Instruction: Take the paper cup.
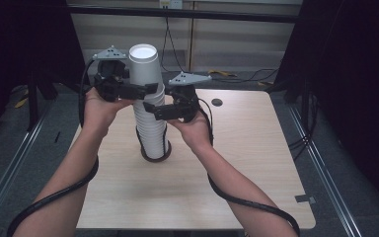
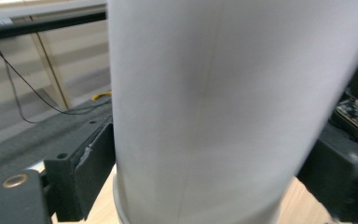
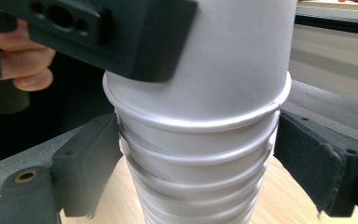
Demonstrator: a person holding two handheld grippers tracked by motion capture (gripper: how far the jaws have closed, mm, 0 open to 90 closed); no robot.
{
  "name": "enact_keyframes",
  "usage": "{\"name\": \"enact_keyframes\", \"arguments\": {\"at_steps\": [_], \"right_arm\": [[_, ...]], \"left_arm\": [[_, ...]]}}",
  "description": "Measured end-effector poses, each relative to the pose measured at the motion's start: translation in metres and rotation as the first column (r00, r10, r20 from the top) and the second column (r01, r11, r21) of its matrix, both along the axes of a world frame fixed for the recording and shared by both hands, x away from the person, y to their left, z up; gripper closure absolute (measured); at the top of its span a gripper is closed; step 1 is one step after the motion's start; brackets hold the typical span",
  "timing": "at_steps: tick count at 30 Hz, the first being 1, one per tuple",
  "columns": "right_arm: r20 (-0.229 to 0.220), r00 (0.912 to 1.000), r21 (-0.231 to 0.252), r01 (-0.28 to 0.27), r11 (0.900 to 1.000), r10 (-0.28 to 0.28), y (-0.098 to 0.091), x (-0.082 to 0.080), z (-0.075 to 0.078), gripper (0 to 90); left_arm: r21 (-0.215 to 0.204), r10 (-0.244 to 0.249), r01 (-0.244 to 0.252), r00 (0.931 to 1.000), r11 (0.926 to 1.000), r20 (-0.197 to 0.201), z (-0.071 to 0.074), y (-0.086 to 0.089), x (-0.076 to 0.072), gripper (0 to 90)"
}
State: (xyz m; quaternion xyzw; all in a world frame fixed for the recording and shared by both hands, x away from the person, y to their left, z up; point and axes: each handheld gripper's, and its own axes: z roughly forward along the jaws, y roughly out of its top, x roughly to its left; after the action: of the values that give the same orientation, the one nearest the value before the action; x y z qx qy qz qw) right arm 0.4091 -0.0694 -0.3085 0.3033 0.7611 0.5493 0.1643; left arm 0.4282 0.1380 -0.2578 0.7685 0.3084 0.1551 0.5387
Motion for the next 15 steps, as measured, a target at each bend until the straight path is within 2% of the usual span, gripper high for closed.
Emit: {"name": "enact_keyframes", "arguments": {"at_steps": [3,5,7,10,15], "right_arm": [[-0.002,1.0000,0.008,0.001,1.0000,-0.001,0.000,0.000,-0.001,14.4],[-0.008,1.0000,0.012,0.004,0.9999,-0.004,0.000,0.000,-0.001,14.5],[-0.008,1.0000,0.008,0.005,1.0000,-0.005,0.000,0.000,-0.001,14.5],[-0.006,1.0000,-0.001,0.003,1.0000,-0.003,0.000,0.000,-0.001,14.4],[-0.002,1.0000,-0.005,-0.005,1.0000,0.005,-0.001,0.000,-0.001,14.5]], "left_arm": [[-0.011,-0.005,0.006,0.9999,0.9999,0.015,-0.004,-0.002,0.002,9.4],[0.003,-0.004,0.004,1.0000,1.0000,0.002,-0.010,-0.007,0.005,6.8],[0.029,0.016,-0.016,0.9995,0.9995,0.027,-0.010,-0.014,0.005,7.3],[0.048,0.023,-0.023,0.9997,0.9986,0.006,-0.006,-0.015,0.005,11.8],[0.057,0.030,-0.030,0.9995,0.9979,-0.002,-0.005,-0.016,0.005,13.1]]}}
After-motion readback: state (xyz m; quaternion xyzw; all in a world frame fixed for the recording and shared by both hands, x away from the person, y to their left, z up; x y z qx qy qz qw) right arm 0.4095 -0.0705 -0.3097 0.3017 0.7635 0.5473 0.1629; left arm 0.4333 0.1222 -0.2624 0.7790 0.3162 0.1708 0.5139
